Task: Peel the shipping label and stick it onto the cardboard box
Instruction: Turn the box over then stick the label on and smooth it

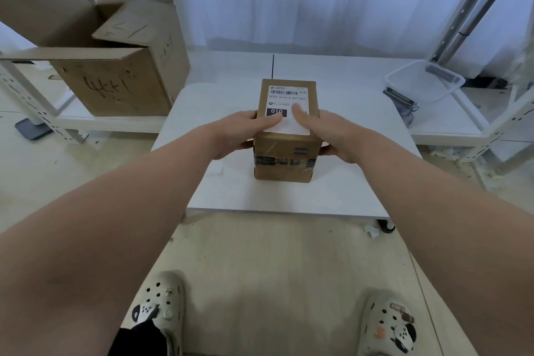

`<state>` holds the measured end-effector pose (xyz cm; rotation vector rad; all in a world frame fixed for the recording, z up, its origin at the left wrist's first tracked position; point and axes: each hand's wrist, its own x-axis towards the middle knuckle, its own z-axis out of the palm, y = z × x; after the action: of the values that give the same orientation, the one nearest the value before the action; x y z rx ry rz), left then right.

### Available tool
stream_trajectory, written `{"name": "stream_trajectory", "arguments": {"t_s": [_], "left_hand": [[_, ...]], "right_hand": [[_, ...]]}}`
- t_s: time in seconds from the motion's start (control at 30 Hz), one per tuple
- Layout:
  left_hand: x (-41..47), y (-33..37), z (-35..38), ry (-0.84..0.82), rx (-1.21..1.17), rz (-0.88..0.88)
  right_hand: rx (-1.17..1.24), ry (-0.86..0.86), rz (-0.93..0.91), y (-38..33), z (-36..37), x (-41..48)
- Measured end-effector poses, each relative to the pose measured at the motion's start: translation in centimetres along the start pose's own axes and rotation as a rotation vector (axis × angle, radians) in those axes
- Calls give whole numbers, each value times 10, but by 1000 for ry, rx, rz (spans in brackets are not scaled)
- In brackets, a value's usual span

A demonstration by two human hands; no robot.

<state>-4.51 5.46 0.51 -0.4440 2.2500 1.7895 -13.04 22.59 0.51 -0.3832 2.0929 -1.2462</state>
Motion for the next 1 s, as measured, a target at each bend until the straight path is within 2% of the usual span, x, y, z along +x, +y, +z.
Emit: {"name": "stream_trajectory", "arguments": {"t_s": [0.1, 0.23, 0.4, 0.67, 0.73, 0.83, 0.93, 1.0], "left_hand": [[-2, 3, 2, -41, 52, 21], [-4, -1, -4, -73, -28, 12], [-5, -5, -8, -115, -79, 17], [-10, -8, -10, -138, -210, -26], [-12, -5, -13, -108, -208, -61], [-9, 7, -4, 5, -32, -78], [-3, 16, 19, 160, 149, -33], [3, 15, 26, 207, 142, 11]], "right_hand": [[-7, -43, -40, 3, 1, 1], [90, -104, -65, 6, -8, -4], [98, -147, -91, 9, -16, -6], [375, -244, -69, 19, -25, -15], [311, -204, -21, 18, -29, -15], [77, -14, 53, 6, -25, -11], [22, 217, -35, -7, -4, -3], [-19, 323, -104, -6, 4, 2]]}}
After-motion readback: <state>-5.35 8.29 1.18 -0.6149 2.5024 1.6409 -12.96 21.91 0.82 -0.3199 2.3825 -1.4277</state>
